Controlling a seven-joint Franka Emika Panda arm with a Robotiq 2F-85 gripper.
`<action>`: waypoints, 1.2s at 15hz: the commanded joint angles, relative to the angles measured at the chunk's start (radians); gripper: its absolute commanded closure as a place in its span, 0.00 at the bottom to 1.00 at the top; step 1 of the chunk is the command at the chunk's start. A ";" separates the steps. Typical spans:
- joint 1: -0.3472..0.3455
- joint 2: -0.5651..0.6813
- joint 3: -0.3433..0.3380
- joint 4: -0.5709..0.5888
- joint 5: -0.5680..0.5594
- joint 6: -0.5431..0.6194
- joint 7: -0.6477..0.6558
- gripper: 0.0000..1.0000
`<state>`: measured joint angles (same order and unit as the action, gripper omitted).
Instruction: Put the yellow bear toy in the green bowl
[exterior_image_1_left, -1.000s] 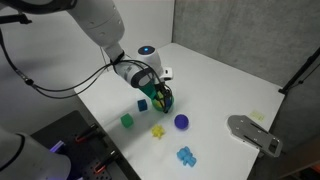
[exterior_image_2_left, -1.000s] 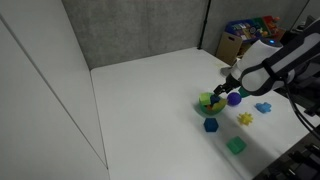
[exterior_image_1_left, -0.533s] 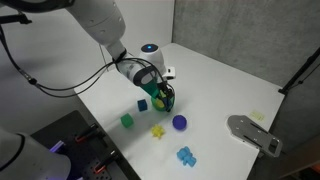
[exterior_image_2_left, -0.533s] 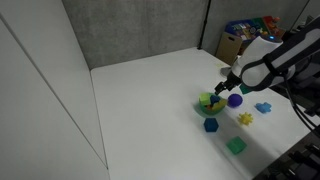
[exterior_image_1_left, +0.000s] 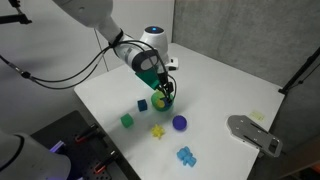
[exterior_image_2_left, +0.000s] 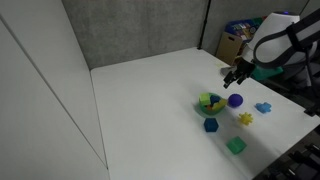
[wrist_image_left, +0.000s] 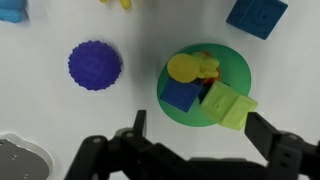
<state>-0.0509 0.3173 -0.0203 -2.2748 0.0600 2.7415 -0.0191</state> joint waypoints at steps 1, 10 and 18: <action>-0.045 -0.129 0.015 -0.083 0.031 -0.103 -0.078 0.00; -0.039 -0.404 -0.043 -0.228 -0.075 -0.360 -0.029 0.00; -0.030 -0.654 -0.035 -0.208 -0.115 -0.708 -0.025 0.00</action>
<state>-0.0918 -0.2475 -0.0559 -2.4935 -0.0489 2.1389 -0.0403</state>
